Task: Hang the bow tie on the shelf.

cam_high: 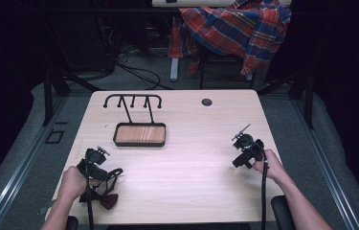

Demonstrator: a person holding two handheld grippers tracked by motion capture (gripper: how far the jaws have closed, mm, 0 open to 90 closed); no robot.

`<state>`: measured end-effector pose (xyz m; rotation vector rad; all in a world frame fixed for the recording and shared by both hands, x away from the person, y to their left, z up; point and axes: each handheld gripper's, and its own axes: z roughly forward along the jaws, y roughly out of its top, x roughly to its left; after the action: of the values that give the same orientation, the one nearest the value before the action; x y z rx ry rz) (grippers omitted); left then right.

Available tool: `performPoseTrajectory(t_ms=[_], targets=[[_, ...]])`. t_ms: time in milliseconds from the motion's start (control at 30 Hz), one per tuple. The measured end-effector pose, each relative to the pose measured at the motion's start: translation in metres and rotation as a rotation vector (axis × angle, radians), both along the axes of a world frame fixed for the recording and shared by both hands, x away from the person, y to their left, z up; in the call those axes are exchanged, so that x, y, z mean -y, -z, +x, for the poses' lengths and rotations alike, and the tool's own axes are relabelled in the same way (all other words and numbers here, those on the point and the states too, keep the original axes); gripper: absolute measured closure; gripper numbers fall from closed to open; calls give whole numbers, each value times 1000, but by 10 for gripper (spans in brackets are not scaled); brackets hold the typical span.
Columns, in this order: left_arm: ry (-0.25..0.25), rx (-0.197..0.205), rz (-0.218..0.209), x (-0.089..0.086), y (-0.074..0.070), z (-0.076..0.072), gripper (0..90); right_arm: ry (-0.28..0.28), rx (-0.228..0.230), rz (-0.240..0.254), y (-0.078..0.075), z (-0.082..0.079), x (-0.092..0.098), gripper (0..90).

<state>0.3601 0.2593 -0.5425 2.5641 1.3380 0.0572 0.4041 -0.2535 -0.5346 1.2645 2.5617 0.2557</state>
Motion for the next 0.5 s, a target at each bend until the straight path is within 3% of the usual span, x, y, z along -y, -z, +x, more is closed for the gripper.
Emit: performPoseTrajectory(t_ms=[133,500], targets=[[17,-9,42,3,2,-1,729,-2,3,-5,0,-1,-1,156],[52,-2,86,7,3,-2,863,-2,-3,-9,1,0,0,156]])
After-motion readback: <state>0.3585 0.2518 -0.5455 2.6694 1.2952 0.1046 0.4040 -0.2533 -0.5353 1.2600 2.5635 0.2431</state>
